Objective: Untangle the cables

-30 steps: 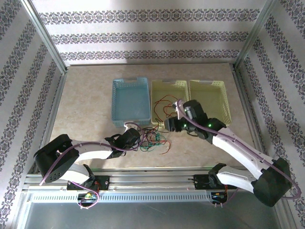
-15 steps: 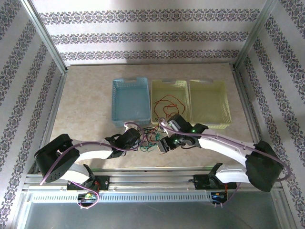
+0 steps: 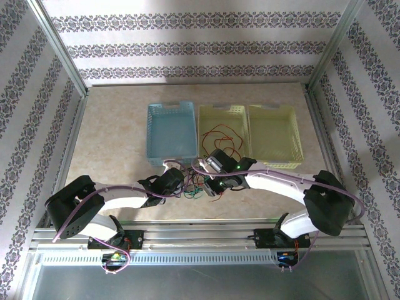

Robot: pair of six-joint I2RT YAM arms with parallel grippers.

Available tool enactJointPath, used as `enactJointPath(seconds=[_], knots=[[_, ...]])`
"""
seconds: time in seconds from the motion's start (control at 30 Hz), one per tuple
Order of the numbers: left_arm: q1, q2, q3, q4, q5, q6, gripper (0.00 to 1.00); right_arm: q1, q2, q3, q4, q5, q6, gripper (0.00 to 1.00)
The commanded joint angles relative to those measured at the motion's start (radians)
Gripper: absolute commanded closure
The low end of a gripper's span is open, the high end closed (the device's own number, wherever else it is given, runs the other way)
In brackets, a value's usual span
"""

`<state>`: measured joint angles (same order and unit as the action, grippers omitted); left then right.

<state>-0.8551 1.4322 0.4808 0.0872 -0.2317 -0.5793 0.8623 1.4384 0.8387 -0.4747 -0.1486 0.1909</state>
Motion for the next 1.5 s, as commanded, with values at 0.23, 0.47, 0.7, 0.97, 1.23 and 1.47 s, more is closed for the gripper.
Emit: enactJointPath(seconds=[0.23,0.47,0.7,0.97,1.23,1.47], knots=[[0.008,0.049,0.016,-0.076,-0.015,0.002,1.00,-0.016,-0.219,0.030,-0.083,0.052,-0.005,1.00],[0.008,0.108,0.039,-0.084,-0.017,0.009,1.00,-0.163,-0.463,0.130,-0.159,0.058,-0.009,1.00],[0.008,0.131,0.051,-0.087,-0.006,0.024,1.00,-0.306,-0.583,0.258,-0.103,0.051,0.008,1.00],[0.008,0.143,0.032,-0.069,0.003,0.013,1.00,-0.375,-0.637,0.416,0.043,0.069,-0.009,1.00],[0.004,0.151,0.020,-0.059,0.003,0.010,1.00,-0.424,-0.592,0.492,0.205,0.025,-0.028,1.00],[-0.001,0.134,0.019,-0.046,-0.008,0.006,1.00,-0.479,-0.488,0.475,0.222,-0.048,0.013,1.00]])
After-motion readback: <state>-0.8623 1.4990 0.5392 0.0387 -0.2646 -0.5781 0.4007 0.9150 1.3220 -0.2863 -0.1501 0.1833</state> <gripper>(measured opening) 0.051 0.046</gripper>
